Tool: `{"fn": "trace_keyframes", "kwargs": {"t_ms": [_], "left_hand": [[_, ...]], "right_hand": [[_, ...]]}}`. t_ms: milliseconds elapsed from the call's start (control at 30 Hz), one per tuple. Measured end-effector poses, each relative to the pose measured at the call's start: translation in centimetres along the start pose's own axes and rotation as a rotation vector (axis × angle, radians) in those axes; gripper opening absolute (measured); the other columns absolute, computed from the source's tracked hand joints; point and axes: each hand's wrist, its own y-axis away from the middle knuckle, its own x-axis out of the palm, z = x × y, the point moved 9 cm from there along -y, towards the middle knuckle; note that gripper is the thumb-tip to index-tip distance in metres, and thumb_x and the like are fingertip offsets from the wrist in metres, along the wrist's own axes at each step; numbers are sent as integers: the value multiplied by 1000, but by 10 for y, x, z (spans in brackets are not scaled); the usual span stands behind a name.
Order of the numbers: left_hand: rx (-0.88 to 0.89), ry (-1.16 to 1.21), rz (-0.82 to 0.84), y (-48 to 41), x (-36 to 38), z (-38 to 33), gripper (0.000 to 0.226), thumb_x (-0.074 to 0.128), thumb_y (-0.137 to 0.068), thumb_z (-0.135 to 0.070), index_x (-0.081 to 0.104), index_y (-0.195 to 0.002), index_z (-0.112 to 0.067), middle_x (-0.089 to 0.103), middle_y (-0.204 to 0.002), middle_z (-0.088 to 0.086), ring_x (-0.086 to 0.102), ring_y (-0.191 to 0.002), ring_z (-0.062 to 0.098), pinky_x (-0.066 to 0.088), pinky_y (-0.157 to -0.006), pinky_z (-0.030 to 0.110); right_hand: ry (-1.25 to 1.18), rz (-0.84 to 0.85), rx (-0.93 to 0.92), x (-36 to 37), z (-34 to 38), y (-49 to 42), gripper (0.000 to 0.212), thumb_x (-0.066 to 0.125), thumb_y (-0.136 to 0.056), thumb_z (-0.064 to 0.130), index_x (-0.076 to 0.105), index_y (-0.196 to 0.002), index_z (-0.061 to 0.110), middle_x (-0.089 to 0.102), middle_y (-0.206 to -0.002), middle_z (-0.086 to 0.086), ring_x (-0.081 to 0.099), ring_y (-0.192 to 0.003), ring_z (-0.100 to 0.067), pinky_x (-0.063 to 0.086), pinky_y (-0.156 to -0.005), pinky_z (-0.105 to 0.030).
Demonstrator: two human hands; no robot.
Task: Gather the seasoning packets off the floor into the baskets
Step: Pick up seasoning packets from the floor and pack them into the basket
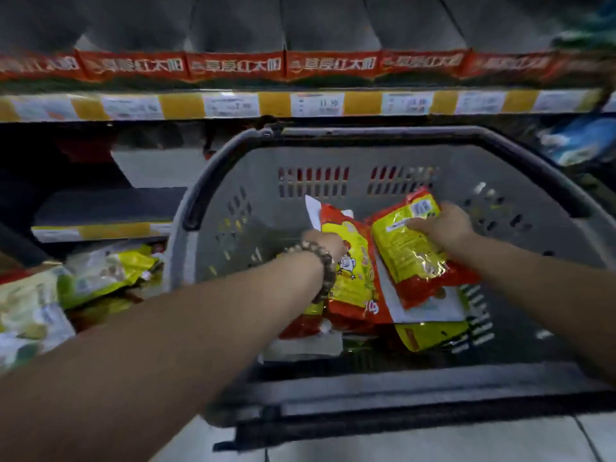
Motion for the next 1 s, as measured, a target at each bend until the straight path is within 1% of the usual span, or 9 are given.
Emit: {"fn": "trace_keyframes", "kwargs": {"t_ms": [67, 133, 200, 300, 400, 500, 700, 867, 1000], "left_hand": [[-2, -126, 42, -14, 19, -3, 43, 33, -103, -30, 49, -132, -3, 45, -142, 13, 41, -131, 27, 33, -103, 26], [-40, -83, 111, -29, 37, 10, 44, 47, -98, -24, 44, -133, 2, 44, -141, 17, 40, -131, 30, 31, -106, 30], [-89, 31, 25, -44, 34, 31, 59, 65, -87, -23, 40, -134, 3, 47, -138, 16, 45, -127, 30, 36, -104, 34], [-157, 178, -113, -53, 30, 56, 86, 80, -70, -38, 37, -134, 0, 51, -133, 12, 52, -119, 29, 43, -99, 37], [-195, 125, -162, -57, 21, 64, 74, 57, -88, -47, 29, -137, 2, 43, -140, 19, 43, -127, 34, 36, -102, 40], [-200, -56, -232, -60, -2, 63, 44, 37, -100, -20, 30, -135, 6, 42, -138, 23, 42, -128, 35, 35, -100, 38], [-182, -425, -278, -54, -23, 68, 72, 42, -94, -8, -5, -148, -9, 24, -147, 27, 36, -131, 41, 35, -103, 48], [206, -425, -163, -47, 25, 33, 65, 45, -95, -40, 13, -149, -24, 10, -155, 13, 18, -140, 34, 25, -111, 45], [163, -644, 80, -48, 83, 48, 85, 38, -89, -62, -12, -148, -28, -24, -155, 6, -8, -145, 30, 13, -114, 57]], "right_hand": [[28, 29, 17, 13, -18, -6, 24, 73, -82, 29, 55, -81, 13, 60, -86, -13, 58, -83, -27, 46, -73, -35], [3, 19, 55, 22, -33, -10, 21, 69, -86, 27, 60, -93, 9, 61, -82, -12, 58, -88, -30, 47, -78, -37], [-57, -15, 101, 23, -44, -13, 15, 68, -87, 22, 57, -84, 11, 61, -82, -8, 56, -88, -26, 44, -76, -34], [78, -32, 106, 22, -50, -23, 34, 65, -89, 25, 55, -113, 5, 61, -116, -19, 57, -107, -34, 44, -85, -36], [402, -42, -11, 15, -37, -25, 46, 59, -91, 28, 42, -128, 8, 48, -130, -22, 48, -119, -39, 41, -94, -44], [507, 42, -32, 21, -31, -27, 57, 60, -88, 35, 38, -134, 9, 40, -133, -22, 42, -122, -41, 40, -99, -48], [557, 346, -42, 64, -38, -7, 83, 53, -84, 63, 24, -149, 19, 19, -154, -19, 20, -141, -36, 19, -114, -43], [558, 510, -71, 89, -39, 7, 106, 51, -76, 74, -3, -152, 24, -11, -158, -14, -10, -146, -31, 4, -118, -49], [646, 547, -109, 101, -47, 14, 122, 55, -67, 79, -20, -148, 27, -22, -156, -11, -19, -144, -31, 6, -115, -60]]}}
